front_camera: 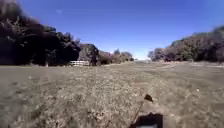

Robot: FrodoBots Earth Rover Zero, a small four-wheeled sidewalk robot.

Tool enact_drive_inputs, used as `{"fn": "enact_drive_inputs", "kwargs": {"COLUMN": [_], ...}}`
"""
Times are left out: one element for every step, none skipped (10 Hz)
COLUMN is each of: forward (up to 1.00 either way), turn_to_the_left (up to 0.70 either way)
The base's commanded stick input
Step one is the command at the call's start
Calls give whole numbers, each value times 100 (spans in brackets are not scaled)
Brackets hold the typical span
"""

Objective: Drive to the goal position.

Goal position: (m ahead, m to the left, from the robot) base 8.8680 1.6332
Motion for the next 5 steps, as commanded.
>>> {"fn": "enact_drive_inputs", "kwargs": {"forward": [100,100,100,100,100], "turn_to_the_left": [0,0,0,0,0]}}
